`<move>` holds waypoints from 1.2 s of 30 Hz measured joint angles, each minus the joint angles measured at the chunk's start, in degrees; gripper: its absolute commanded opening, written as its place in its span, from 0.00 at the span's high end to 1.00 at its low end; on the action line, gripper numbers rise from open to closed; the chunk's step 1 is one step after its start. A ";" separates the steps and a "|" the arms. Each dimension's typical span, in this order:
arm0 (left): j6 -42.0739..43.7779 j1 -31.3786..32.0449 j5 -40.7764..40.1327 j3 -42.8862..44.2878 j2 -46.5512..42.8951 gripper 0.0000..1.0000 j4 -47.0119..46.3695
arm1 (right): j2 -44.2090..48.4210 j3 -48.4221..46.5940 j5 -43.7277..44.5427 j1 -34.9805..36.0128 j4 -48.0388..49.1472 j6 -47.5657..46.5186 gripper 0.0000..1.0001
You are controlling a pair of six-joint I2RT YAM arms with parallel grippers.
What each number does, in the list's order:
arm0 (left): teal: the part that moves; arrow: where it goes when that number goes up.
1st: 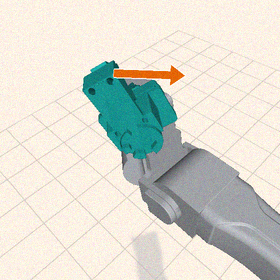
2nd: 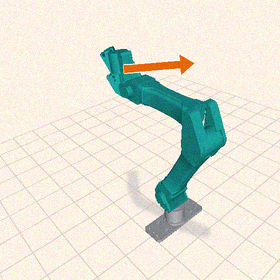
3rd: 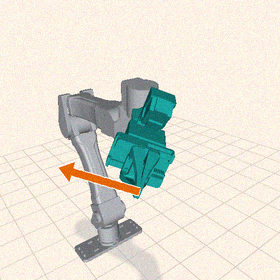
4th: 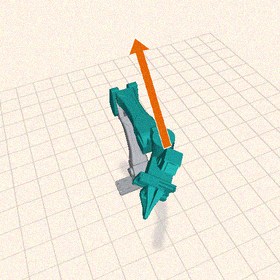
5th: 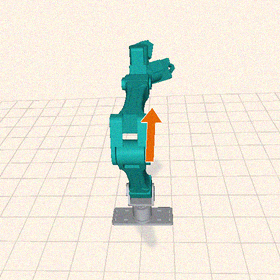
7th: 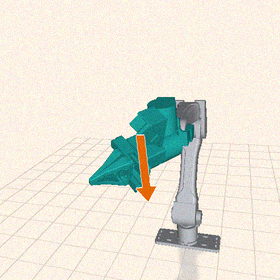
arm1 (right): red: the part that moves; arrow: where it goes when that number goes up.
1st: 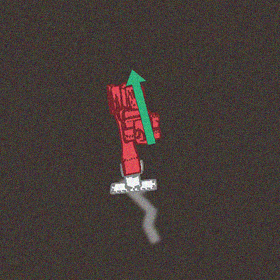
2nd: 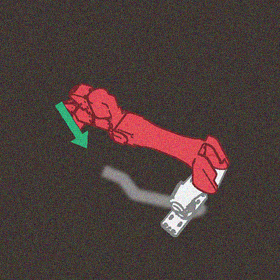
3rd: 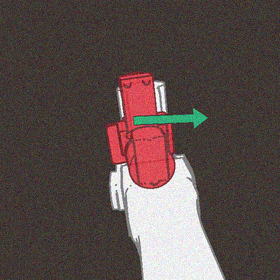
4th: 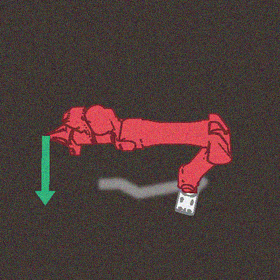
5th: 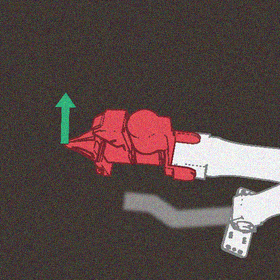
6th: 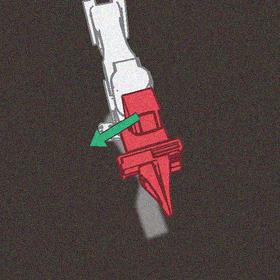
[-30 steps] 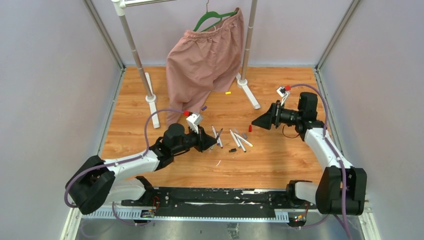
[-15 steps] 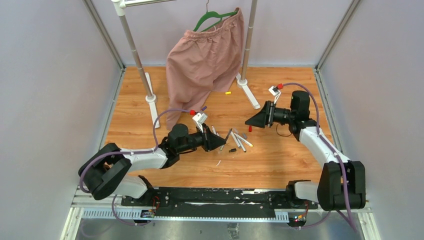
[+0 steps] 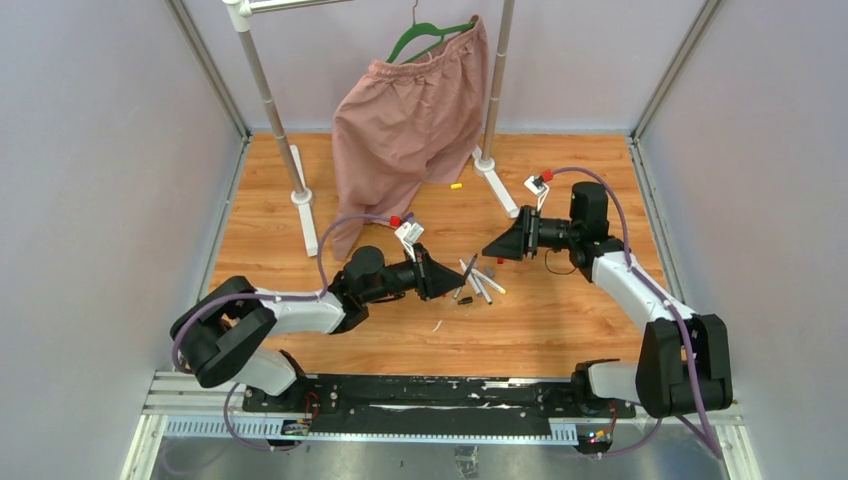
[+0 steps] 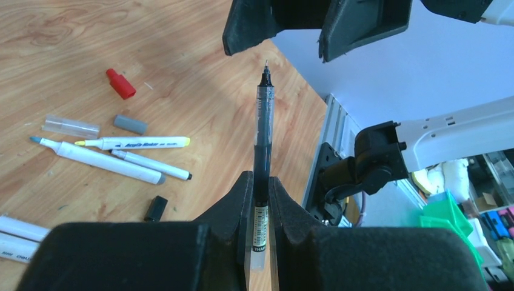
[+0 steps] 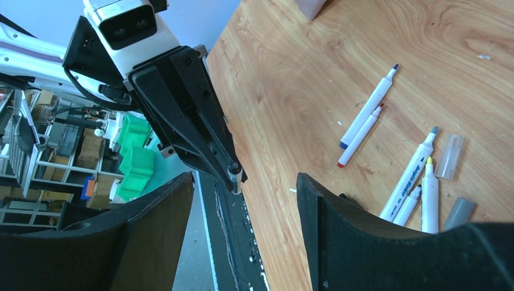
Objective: Insert the pens into the pen caps
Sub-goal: Pick up the pen from the center of the board.
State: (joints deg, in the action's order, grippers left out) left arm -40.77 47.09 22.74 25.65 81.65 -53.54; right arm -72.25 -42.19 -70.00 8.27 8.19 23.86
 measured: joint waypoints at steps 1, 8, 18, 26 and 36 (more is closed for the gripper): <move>-0.22 0.04 0.00 0.22 0.37 1.00 -0.28 | -0.02 0.02 -0.09 0.07 0.09 0.26 0.32; -2.23 0.39 0.07 2.34 4.28 1.00 -3.43 | -0.04 0.00 -0.28 2.19 0.79 0.74 0.34; -5.68 0.42 0.13 3.41 8.92 1.00 -8.55 | -0.68 0.02 0.09 4.76 0.13 -0.61 0.61; -7.30 0.79 0.63 3.39 9.77 1.00 -10.71 | -1.07 -0.02 2.16 4.96 -0.72 -2.25 1.00; -8.61 0.79 0.35 2.03 9.79 0.58 -13.07 | -1.07 -0.07 2.25 5.35 -0.94 -2.43 1.00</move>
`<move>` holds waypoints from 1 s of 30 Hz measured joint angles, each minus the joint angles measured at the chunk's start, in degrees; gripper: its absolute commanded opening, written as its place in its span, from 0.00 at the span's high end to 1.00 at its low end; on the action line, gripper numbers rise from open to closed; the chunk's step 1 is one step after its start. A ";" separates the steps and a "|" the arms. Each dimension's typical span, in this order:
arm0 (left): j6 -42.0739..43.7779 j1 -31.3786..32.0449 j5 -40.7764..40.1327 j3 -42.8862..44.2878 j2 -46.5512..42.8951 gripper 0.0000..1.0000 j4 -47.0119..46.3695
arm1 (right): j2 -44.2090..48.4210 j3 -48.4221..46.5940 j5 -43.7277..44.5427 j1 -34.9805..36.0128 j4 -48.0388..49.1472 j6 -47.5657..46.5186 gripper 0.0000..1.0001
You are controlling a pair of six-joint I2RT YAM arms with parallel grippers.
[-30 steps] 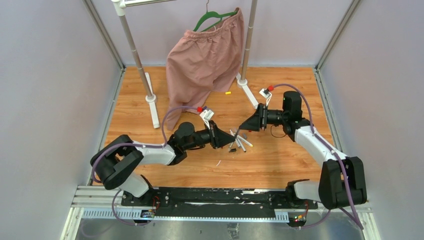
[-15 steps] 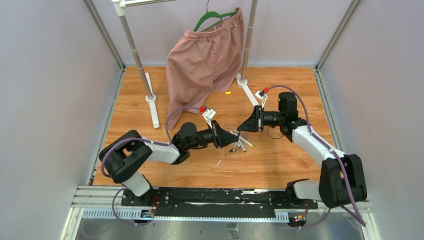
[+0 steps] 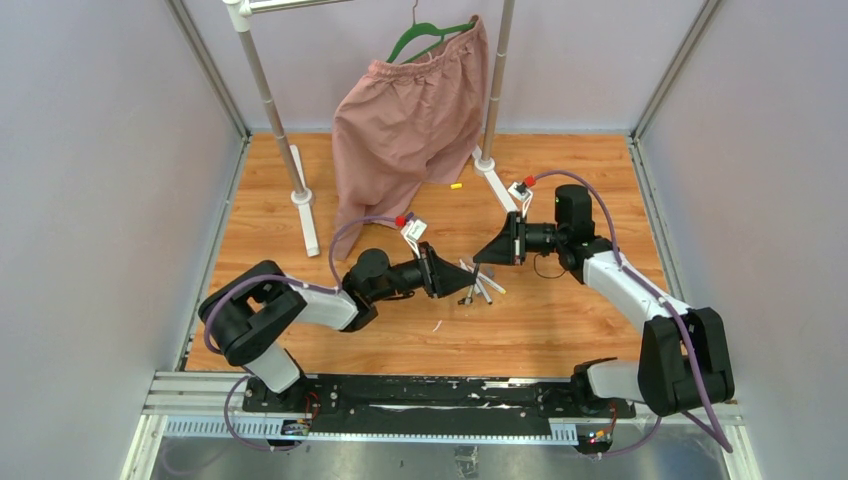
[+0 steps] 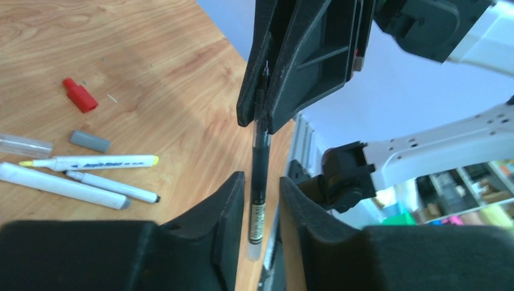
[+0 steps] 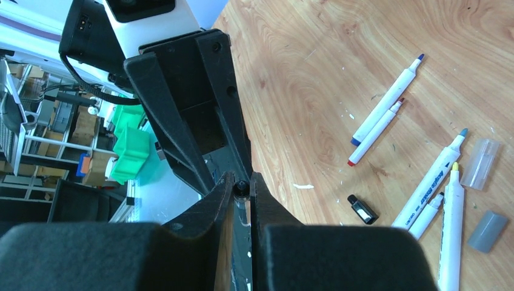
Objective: Insert the pens into the pen caps
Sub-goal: Pick up the pen from the center of the board.
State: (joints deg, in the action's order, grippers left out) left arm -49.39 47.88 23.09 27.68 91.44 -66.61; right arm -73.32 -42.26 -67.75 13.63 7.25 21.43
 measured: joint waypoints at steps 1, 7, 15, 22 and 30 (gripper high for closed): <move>-0.61 -0.02 -0.04 -0.46 0.02 0.53 -0.96 | 0.00 0.00 0.00 0.15 -0.13 0.00 1.00; -4.66 -0.02 0.31 -2.40 2.93 0.41 -9.11 | 0.00 0.00 -0.04 0.24 -0.79 0.17 1.00; -9.64 0.26 1.38 -2.58 9.29 0.43 -16.41 | 0.00 0.00 -0.15 0.24 -0.57 1.51 1.00; -11.06 1.79 1.49 -1.46 10.71 0.58 -18.29 | 0.00 0.00 -0.02 0.24 0.07 2.21 1.00; -11.21 2.32 1.77 -0.76 11.93 1.00 -18.97 | 0.00 0.00 -0.09 0.24 0.94 4.00 0.96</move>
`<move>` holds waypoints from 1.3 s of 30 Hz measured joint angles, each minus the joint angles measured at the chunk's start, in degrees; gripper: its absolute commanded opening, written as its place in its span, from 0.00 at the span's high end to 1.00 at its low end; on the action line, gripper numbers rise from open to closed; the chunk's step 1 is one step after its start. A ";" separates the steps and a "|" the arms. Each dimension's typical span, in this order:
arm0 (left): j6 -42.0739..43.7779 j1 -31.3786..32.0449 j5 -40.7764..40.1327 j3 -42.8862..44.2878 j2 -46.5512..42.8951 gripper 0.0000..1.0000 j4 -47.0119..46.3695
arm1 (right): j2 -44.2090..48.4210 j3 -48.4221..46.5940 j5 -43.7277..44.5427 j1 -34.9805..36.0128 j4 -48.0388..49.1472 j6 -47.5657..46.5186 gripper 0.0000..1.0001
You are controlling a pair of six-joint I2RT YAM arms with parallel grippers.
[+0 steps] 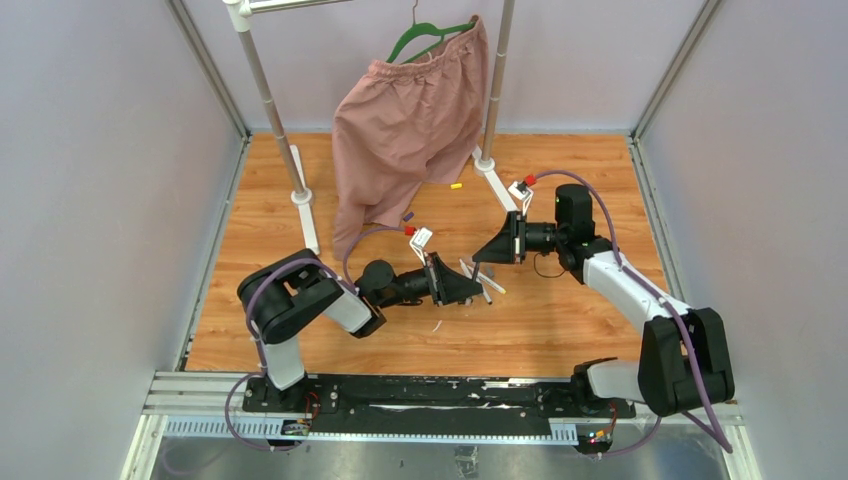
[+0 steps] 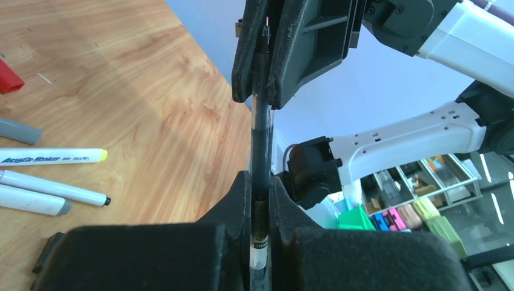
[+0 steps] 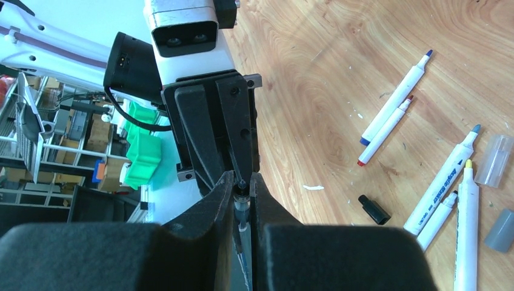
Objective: Insert the pens into the pen caps
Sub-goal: Pick up the pen from the center of the board, then insert the pen cap onto the pen.
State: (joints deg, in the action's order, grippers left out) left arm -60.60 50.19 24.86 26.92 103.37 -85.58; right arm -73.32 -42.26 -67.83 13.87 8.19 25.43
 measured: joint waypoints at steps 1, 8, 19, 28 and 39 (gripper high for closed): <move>0.26 0.00 0.11 0.00 0.00 1.00 -0.07 | 0.02 0.00 0.02 0.00 0.00 -0.09 0.87; 6.97 0.04 -0.33 -1.95 -5.51 1.00 6.40 | 0.94 -1.49 -0.68 0.00 -5.77 -8.79 0.36; 33.42 0.13 -5.31 -7.56 -38.93 1.00 39.43 | 11.80 -9.33 6.21 -0.61 -28.79 -44.19 0.31; 45.35 0.15 -12.44 -15.50 -57.99 1.00 54.64 | 2.34 -14.78 16.20 0.96 -34.12 -53.51 0.46; 46.69 0.15 -18.82 -21.51 -63.47 1.00 58.36 | -19.50 -23.74 38.84 12.96 -34.91 -51.17 0.61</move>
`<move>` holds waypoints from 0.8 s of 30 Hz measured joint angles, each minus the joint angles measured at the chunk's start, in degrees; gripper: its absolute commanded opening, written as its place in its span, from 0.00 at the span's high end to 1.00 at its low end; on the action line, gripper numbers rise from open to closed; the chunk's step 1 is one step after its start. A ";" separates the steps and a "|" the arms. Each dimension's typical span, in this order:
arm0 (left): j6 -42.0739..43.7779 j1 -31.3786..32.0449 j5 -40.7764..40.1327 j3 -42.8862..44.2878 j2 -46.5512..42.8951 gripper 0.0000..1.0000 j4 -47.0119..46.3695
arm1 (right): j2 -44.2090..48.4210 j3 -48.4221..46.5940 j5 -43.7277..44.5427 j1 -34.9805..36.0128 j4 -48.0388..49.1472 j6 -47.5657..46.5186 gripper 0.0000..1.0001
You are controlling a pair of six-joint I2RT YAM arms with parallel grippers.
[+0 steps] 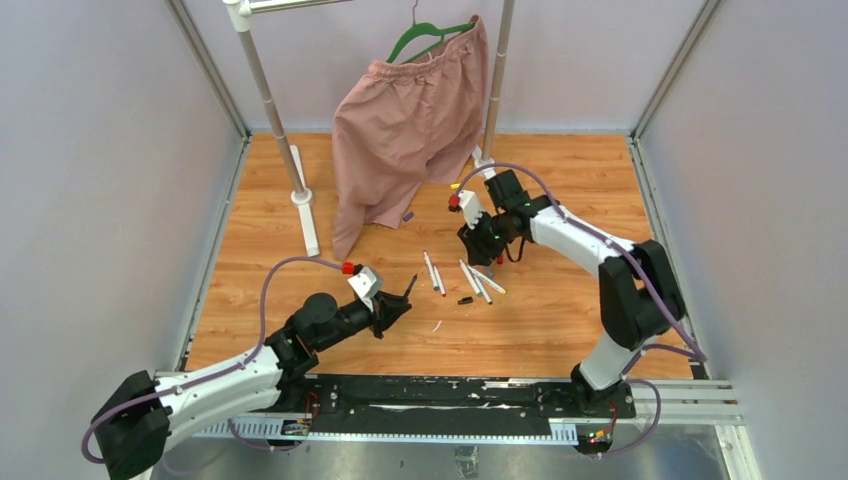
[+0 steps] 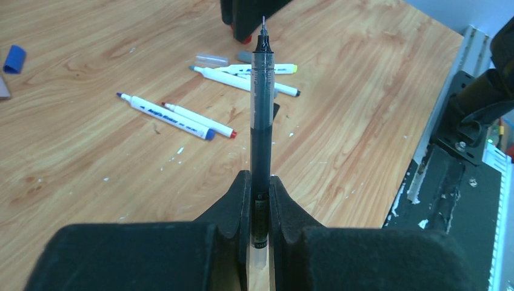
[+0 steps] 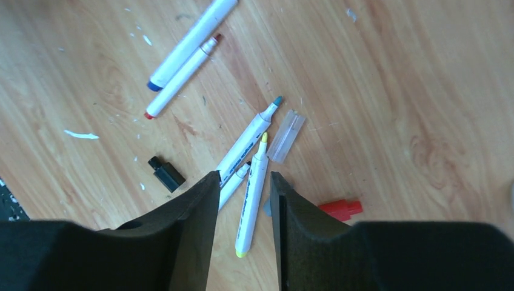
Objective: Insert the pens into the pen caps
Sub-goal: Insert the pen cap onto the pen.
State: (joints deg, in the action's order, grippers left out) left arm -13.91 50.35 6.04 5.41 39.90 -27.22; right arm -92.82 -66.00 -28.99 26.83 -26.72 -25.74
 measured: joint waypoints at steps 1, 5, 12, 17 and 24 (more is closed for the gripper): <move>0.00 0.00 -0.52 0.00 0.20 1.00 -0.02 | -1.27 -0.15 1.14 0.50 -0.07 0.44 0.63; 0.00 0.00 -1.86 0.00 1.09 1.00 0.00 | -8.02 -1.95 6.47 1.79 -0.52 3.23 0.64; 0.00 0.00 -2.69 0.00 1.36 1.00 0.00 | -10.32 -4.48 8.66 1.92 -1.18 6.16 0.62; 0.00 0.00 -2.69 0.00 1.36 1.00 0.00 | -12.17 -6.62 8.94 1.92 -1.09 7.78 0.63; 0.00 0.00 -2.62 0.00 1.36 1.00 0.00 | -15.43 -6.82 8.98 1.92 -1.57 8.83 0.63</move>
State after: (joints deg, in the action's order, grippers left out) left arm -13.91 50.35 3.42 5.41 41.25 -27.22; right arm -108.25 -72.82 -20.01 28.75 -28.29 -16.91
